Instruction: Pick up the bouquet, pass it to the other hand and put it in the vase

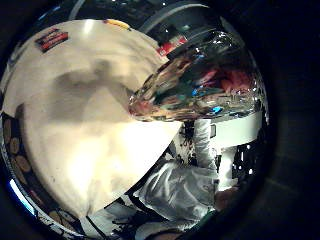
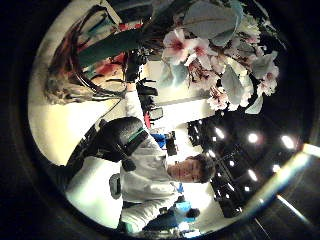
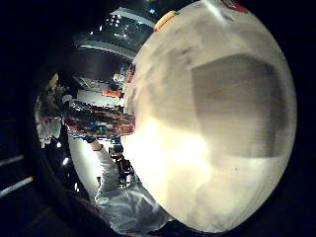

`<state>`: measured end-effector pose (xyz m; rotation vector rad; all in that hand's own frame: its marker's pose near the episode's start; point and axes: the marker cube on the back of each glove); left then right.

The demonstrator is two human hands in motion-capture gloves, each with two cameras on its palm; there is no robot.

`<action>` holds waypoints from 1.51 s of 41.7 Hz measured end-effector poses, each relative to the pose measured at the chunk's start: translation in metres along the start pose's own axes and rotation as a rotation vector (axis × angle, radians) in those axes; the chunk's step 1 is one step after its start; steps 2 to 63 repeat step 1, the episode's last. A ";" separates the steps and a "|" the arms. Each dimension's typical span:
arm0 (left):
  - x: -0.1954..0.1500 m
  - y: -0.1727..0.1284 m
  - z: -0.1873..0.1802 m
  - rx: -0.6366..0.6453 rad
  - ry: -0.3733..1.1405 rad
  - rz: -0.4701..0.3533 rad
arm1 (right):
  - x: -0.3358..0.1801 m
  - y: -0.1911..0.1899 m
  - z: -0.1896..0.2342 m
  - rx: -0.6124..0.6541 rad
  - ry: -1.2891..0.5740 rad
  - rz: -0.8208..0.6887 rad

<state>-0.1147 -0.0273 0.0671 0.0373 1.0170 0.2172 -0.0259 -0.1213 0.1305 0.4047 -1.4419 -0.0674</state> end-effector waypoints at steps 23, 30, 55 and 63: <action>0.007 0.005 0.001 -0.008 0.038 -0.074 | -0.001 0.000 0.000 0.004 0.004 0.017; 0.007 0.005 0.001 -0.008 0.038 -0.074 | -0.001 0.000 0.000 0.004 0.004 0.017; 0.007 0.005 0.001 -0.008 0.038 -0.074 | -0.001 0.000 0.000 0.004 0.004 0.017; 0.007 0.005 0.001 -0.008 0.038 -0.074 | -0.001 0.000 0.000 0.004 0.004 0.017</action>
